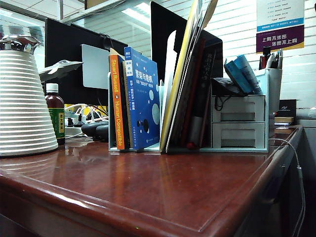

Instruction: Pick up the blue book and put it on the bookshelf.

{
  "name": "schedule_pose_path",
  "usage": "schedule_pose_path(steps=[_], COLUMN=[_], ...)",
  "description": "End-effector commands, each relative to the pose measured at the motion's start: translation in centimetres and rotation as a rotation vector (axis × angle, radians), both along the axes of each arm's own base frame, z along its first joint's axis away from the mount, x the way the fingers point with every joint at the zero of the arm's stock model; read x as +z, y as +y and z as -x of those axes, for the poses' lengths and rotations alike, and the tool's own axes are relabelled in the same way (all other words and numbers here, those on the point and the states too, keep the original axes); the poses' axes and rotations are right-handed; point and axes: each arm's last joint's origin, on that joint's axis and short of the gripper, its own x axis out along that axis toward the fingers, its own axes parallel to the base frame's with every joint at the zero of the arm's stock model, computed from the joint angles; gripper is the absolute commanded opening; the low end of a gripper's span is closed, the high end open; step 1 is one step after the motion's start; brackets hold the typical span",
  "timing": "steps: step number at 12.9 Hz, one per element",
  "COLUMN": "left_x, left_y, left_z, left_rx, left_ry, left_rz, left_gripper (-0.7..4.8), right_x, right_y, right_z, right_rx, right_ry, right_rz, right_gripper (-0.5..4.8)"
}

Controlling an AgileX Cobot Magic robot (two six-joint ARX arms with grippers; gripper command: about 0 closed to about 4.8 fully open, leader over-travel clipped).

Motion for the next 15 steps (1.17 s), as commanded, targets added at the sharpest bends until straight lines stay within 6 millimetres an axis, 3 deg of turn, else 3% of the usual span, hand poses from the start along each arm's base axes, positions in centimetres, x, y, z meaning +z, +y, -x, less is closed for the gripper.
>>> schedule_pose_path(steps=[1, 3, 4, 10, 15], left_x=[0.0, 0.0, 0.0, 0.0, 0.0], left_y=[0.0, 0.0, 0.0, 0.0, 0.0], left_z=[0.0, 0.0, 0.0, 0.0, 0.0], left_rx=[-0.004, -0.003, -0.005, -0.005, -0.005], left_ry=[-0.003, -0.003, -0.003, -0.003, 0.0], left_rz=[0.003, 0.003, 0.003, 0.003, 0.003], left_gripper=[0.0, 0.0, 0.0, 0.0, 0.0], right_x=[0.2, -0.5, -2.1, -9.0, -9.7], right_y=[-0.4, -1.3, -2.0, -2.6, -2.8], right_z=[-0.1, -0.1, 0.2, 0.9, 0.9], right_rx=[-0.133, -0.345, -0.408, -0.455, -0.493], right_ry=[0.012, -0.048, -0.131, -0.09, -0.023], right_rz=[-0.078, -0.095, -0.126, -0.11, -0.081], right_gripper=[-0.06, -0.06, -0.06, -0.05, -0.05])
